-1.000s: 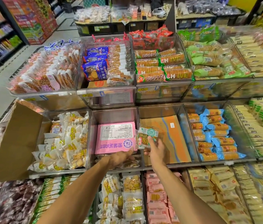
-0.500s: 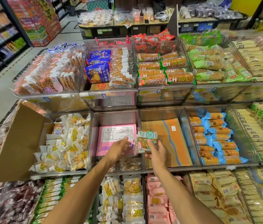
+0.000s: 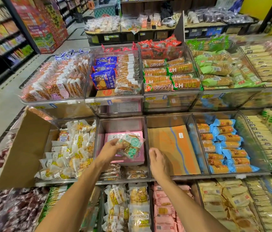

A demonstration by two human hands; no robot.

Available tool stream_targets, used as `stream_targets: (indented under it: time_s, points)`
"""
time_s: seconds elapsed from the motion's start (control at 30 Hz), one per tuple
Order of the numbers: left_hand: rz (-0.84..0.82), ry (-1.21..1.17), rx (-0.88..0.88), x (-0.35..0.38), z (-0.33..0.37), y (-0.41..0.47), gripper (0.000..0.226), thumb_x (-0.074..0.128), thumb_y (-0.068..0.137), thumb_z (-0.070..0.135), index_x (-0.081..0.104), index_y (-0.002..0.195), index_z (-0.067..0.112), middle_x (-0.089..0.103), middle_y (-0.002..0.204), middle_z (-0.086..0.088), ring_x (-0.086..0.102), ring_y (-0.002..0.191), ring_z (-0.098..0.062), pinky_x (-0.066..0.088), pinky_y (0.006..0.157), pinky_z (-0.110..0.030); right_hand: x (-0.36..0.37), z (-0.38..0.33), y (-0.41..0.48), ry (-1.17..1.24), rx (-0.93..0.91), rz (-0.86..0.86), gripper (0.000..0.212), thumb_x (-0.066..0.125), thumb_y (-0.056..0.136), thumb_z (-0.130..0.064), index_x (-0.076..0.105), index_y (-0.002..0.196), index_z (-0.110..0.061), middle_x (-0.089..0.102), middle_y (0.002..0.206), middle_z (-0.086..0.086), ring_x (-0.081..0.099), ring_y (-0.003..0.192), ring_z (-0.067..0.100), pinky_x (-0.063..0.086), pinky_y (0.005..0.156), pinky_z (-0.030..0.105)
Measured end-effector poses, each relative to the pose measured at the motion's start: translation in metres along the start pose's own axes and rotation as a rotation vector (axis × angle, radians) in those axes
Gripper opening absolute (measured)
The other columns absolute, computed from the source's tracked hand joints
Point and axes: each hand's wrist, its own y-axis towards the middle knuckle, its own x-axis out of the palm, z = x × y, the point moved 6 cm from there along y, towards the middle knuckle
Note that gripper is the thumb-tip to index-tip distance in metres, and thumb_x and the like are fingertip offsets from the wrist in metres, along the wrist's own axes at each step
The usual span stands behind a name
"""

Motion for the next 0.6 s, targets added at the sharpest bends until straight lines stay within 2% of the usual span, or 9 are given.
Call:
stream_targets:
  time_s: [0.07, 0.13, 0.23, 0.33, 0.5, 0.6]
  points:
    - [0.008, 0.143, 0.063, -0.018, 0.0, -0.002, 0.024, 0.066, 0.098, 0.001, 0.065, 0.121, 0.007, 0.074, 0.117, -0.015, 0.076, 0.098, -0.025, 0.062, 0.073, -0.029, 0.001, -0.002, 0.004, -0.2, -0.029, -0.049, 0.043, 0.031, 0.11, -0.053, 0.062, 0.122, -0.027, 0.065, 0.11, -0.005, 0.061, 0.1, 0.016, 0.046, 0.079, 0.032]
    - [-0.019, 0.307, 0.106, -0.022, -0.005, -0.002, 0.029, 0.069, 0.096, 0.0, 0.063, 0.121, 0.013, 0.072, 0.117, -0.01, 0.074, 0.102, -0.021, 0.063, 0.076, -0.031, 0.004, -0.002, 0.005, -0.292, -0.047, -0.092, 0.048, 0.025, 0.111, -0.053, 0.061, 0.121, -0.024, 0.066, 0.108, -0.003, 0.061, 0.094, 0.016, 0.047, 0.077, 0.033]
    - [-0.102, 0.645, 0.21, -0.01, -0.015, 0.005, 0.039, 0.076, 0.091, 0.007, 0.066, 0.126, 0.023, 0.073, 0.117, 0.006, 0.07, 0.107, -0.008, 0.059, 0.096, -0.033, 0.007, 0.002, 0.005, -0.307, -0.059, -0.072, 0.05, 0.022, 0.111, -0.052, 0.061, 0.116, -0.022, 0.066, 0.103, -0.001, 0.061, 0.092, 0.019, 0.048, 0.078, 0.036]
    - [-0.175, 0.826, 0.249, 0.01, -0.028, 0.011, 0.042, 0.076, 0.092, 0.01, 0.067, 0.131, 0.024, 0.072, 0.121, 0.011, 0.067, 0.112, -0.006, 0.054, 0.104, -0.031, 0.007, 0.004, 0.007, -0.268, -0.025, -0.063, 0.051, 0.022, 0.109, -0.057, 0.06, 0.115, -0.025, 0.067, 0.105, 0.001, 0.062, 0.096, 0.023, 0.052, 0.084, 0.042]
    - [-0.171, 0.954, 0.321, 0.026, -0.023, 0.016, 0.042, 0.077, 0.091, 0.012, 0.067, 0.131, 0.023, 0.073, 0.122, 0.006, 0.066, 0.112, -0.012, 0.052, 0.1, -0.028, 0.005, 0.0, 0.006, -0.306, -0.052, -0.049, 0.047, 0.024, 0.111, -0.053, 0.06, 0.113, -0.024, 0.067, 0.104, 0.0, 0.062, 0.094, 0.021, 0.051, 0.082, 0.039]
    - [-0.194, 0.957, 0.275, 0.024, -0.025, 0.023, 0.041, 0.08, 0.086, 0.009, 0.072, 0.123, 0.024, 0.076, 0.113, 0.007, 0.069, 0.103, -0.011, 0.056, 0.093, -0.029, 0.004, 0.0, 0.006, -0.31, -0.054, -0.051, 0.046, 0.024, 0.111, -0.053, 0.06, 0.111, -0.023, 0.067, 0.105, 0.0, 0.062, 0.093, 0.021, 0.05, 0.081, 0.038]
